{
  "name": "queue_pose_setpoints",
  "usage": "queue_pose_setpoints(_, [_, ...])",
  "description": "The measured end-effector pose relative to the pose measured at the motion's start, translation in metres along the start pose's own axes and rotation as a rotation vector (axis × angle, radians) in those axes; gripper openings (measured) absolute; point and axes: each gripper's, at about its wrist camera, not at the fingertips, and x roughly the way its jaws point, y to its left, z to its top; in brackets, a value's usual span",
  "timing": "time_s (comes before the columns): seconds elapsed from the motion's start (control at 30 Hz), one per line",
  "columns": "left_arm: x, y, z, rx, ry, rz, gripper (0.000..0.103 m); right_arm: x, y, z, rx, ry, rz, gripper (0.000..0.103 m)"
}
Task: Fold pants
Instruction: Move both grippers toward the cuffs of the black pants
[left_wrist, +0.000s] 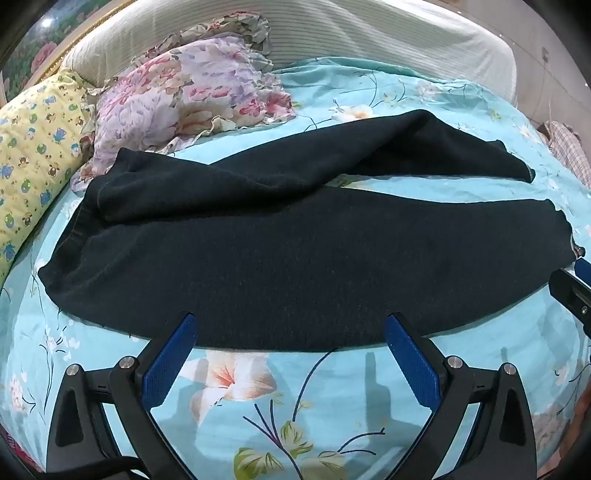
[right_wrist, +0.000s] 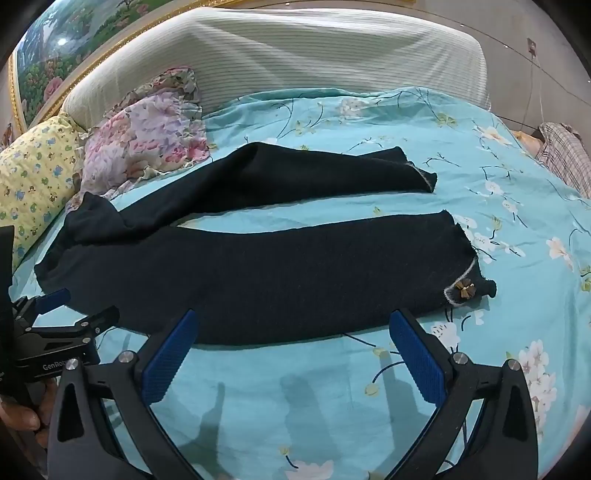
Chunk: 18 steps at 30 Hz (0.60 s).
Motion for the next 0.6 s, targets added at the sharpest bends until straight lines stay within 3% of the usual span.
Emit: queue_pose_setpoints(0.6, [0.0011,0.0030,0.0007,-0.014,0.003,-0.009,0.101,0.0048,0.0037,-0.0016,-0.007,0.015,0.011,0.103])
